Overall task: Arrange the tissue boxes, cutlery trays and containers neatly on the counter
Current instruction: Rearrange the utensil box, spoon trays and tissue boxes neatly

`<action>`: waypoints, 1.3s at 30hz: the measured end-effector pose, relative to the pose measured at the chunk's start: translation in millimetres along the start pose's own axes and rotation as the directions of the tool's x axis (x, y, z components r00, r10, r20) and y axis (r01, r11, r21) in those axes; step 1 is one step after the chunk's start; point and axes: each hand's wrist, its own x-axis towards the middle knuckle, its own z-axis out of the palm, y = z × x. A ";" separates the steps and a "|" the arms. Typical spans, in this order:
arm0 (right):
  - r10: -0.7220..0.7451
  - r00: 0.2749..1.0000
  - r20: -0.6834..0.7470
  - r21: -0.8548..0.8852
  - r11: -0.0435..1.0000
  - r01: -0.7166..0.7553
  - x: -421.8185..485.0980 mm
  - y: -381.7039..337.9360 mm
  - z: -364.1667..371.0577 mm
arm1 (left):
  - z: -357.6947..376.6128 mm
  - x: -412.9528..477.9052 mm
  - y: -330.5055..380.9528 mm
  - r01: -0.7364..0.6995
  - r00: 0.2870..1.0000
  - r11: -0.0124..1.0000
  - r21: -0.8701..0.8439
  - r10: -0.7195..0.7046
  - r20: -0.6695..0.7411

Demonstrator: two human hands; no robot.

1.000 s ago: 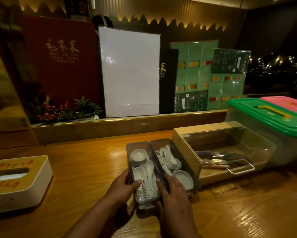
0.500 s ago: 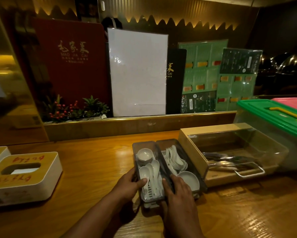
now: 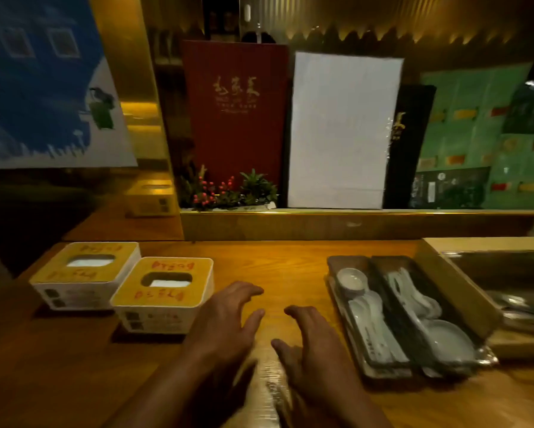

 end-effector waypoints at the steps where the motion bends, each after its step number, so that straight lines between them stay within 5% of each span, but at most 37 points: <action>1: -0.018 1.000 0.021 0.020 1.000 0.017 8.8 -16.0 14.8 | -17.6 -5.1 -14.4 -0.005 1.000 0.999 0.033 0.006 -0.029; 8: 0.048 0.988 0.146 -0.132 0.991 -0.029 67.9 -104.8 104.0 | -107.5 -34.0 -130.6 0.142 0.979 0.987 0.073 -0.129 -0.160; 14: 0.060 0.997 0.049 -0.279 0.959 -0.044 81.3 -106.1 115.5 | -116.8 -41.1 -178.2 0.237 0.971 0.966 0.105 -0.233 -0.054; 24: 0.226 0.974 -0.011 -0.406 0.889 -0.211 61.3 -60.0 37.8 | -34.4 -7.3 -131.8 0.214 0.973 0.947 -0.241 -0.184 0.138; 39: 0.329 0.915 -0.231 -0.320 0.863 -0.391 57.5 36.8 -19.5 | 49.6 66.7 -64.4 0.169 0.966 0.962 -0.212 -0.119 0.231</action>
